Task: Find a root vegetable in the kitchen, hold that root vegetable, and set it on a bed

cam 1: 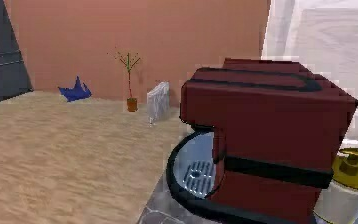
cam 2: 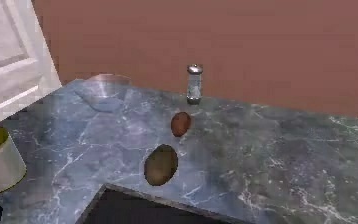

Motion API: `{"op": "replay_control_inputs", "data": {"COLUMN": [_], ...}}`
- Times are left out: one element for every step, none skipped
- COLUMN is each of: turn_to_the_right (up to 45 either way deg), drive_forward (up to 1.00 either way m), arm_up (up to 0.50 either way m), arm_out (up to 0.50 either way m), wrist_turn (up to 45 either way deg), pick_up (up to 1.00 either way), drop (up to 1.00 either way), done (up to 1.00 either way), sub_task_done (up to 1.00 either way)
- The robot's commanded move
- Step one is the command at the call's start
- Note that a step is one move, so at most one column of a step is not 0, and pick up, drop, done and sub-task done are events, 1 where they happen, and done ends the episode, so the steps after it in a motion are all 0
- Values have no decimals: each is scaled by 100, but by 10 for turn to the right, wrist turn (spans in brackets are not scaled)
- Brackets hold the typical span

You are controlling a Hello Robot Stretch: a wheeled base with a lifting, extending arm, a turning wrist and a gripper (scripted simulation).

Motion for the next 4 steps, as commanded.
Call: {"op": "replay_control_inputs", "data": {"turn_to_the_right": [-450,-450,-390,0], "drive_forward": [0,0,0,25], "arm_up": [0,0,0,0], "arm_out": [0,0,0,0], "wrist_turn": [0,0,0,0], "pick_up": [0,0,0,0], "drop": [0,0,0,0], "done": [0,0,0,0], "sub_task_done": [0,0,0,0]}}
